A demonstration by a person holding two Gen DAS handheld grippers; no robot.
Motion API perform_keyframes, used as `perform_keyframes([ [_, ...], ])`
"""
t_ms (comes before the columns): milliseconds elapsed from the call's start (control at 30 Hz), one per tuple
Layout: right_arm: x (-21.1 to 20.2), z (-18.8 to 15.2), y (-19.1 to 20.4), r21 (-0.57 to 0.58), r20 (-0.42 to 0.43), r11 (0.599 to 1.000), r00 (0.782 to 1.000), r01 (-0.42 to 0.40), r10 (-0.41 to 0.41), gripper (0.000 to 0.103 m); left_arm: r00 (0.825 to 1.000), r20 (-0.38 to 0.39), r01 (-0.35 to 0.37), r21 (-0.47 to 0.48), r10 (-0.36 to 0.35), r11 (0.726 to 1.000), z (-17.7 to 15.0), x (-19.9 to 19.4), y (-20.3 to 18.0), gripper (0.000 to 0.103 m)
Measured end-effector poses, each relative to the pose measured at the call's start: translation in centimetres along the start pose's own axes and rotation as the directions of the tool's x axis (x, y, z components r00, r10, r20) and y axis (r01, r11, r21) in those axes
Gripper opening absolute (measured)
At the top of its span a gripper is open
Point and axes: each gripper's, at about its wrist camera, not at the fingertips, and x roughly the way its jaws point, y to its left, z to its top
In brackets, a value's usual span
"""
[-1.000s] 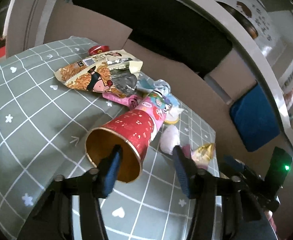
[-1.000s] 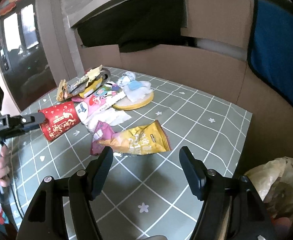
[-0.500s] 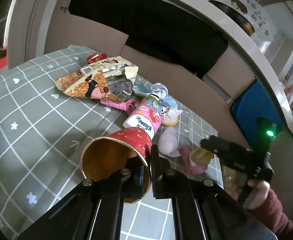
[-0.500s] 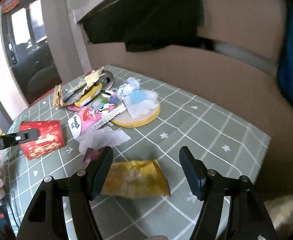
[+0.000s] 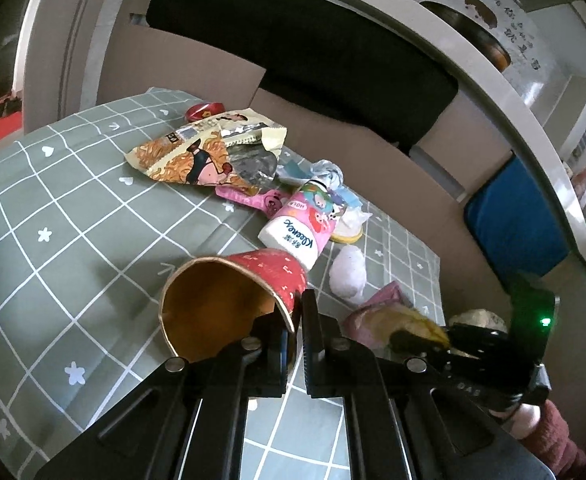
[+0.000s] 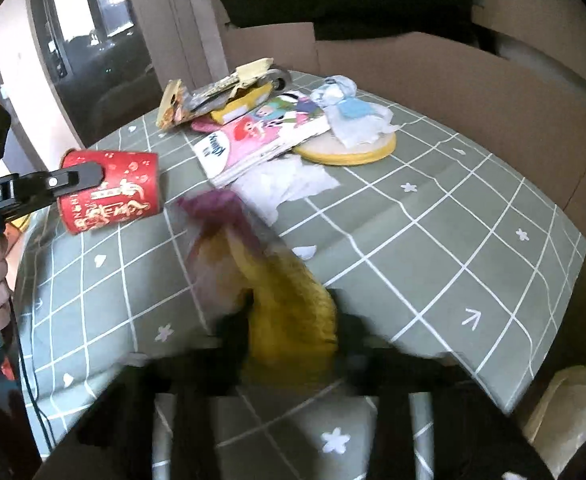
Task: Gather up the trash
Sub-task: 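Grasp the red paper cup with the left tool while the right tool grasps the yellow wrapper, then carry the red cup and yellow wrapper into the bin and open both tools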
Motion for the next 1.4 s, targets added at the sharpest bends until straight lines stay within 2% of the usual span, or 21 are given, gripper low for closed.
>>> perform_keyframes([
  [167,-3.4,-0.1,1.0,0.015,0.093,0.999,0.994,0.047,-0.048,0.017,1.0,0.017,-0.024,0.054,0.023,0.998,0.2,-0.4,-1.8,0.003],
  [367,-8.6,-0.5,-0.1,0.103,0.176,0.989,0.977,0.106,-0.123,0.017,0.996,0.092,-0.022,0.154,0.008,0.988,0.9,-2.4,-6.2,0.003],
  [600,-16.0,-3.0,-2.3,0.21,0.284,0.96,0.928,0.185,-0.241,0.017,0.99,0.108,0.06,0.267,-0.092,0.962,0.8,-3.2,-13.7,0.003],
  [833,-22.5,-6.8,-5.7,0.32,0.327,0.909,0.869,0.268,-0.372,0.017,0.978,0.028,0.183,0.356,-0.206,0.916,-1.2,-1.0,-22.3,0.003],
  [933,-24.7,-8.6,-7.0,0.355,0.331,0.883,0.842,0.308,-0.427,0.017,0.969,-0.013,0.232,0.396,-0.247,0.889,-2.7,-0.1,-25.6,0.003],
  [1100,-27.1,-11.5,-9.3,0.429,0.328,0.84,0.809,0.333,-0.488,0.017,0.947,-0.057,0.305,0.468,-0.316,0.829,-5.2,0.7,-29.9,0.003],
  [1233,-27.9,-13.6,-11.0,0.476,0.313,0.81,0.794,0.343,-0.521,0.017,0.941,-0.099,0.33,0.488,-0.324,0.808,-6.7,2.0,-32.2,0.003],
  [1400,-27.5,-15.4,-13.0,0.524,0.28,0.777,0.792,0.348,-0.543,0.017,0.935,-0.159,0.354,0.497,-0.318,0.792,-8.5,4.6,-34.6,0.003],
])
